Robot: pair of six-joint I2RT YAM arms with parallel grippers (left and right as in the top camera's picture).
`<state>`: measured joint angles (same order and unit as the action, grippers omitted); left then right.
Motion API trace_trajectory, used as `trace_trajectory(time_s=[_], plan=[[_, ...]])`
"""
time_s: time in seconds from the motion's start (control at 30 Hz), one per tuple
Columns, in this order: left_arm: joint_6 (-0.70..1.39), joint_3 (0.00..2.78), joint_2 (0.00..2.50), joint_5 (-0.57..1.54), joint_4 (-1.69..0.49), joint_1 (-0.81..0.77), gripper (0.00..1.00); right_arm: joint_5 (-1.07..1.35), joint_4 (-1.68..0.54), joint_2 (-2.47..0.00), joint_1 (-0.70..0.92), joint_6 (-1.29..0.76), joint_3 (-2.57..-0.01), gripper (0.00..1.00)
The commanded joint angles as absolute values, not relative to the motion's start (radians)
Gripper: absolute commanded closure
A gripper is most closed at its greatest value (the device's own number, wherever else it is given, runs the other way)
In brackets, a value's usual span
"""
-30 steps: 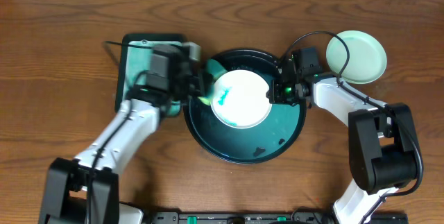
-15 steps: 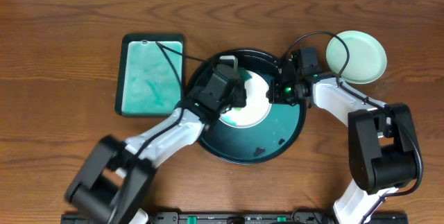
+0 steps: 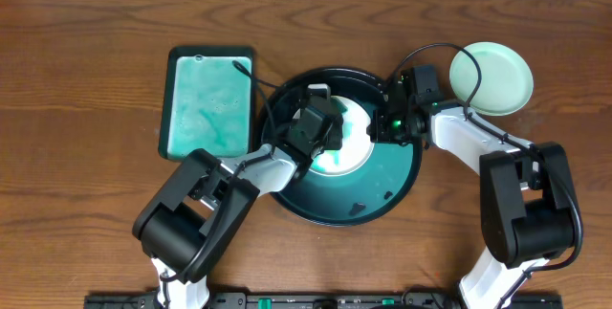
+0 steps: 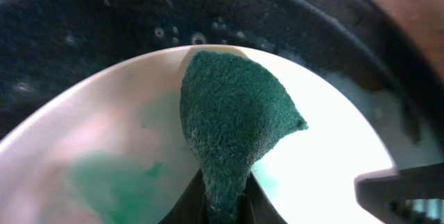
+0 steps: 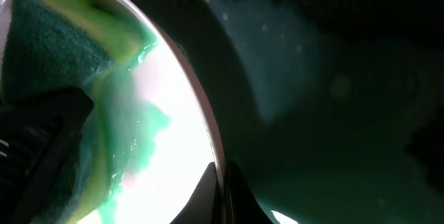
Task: Clean dirty plates on tray and stack at the side
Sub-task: 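Scrub the white plate with the sponge while the right gripper holds it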
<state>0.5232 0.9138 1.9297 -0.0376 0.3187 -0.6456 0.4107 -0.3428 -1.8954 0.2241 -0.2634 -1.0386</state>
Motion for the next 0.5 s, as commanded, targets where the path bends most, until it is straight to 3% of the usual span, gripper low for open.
trace_trajectory(time_s=[0.0,0.2,0.37,0.47], plan=[[0.339,0.916,1.944,-0.335,0.263,-0.640,0.93,0.390,-0.344,-1.936,0.244,-0.276,-1.032,0.99],[0.128,0.917,1.937,-0.594,0.254,-0.640,0.93,0.390,-0.348,-1.936,0.244,-0.276,-1.032,0.99],[0.110,0.917,1.898,-0.567,0.276,-0.641,0.93,0.390,-0.348,-1.936,0.244,-0.276,-1.032,0.99],[0.182,0.917,1.849,-0.410,0.274,-0.641,0.93,0.390,-0.356,-1.936,0.244,-0.276,-1.032,0.99]])
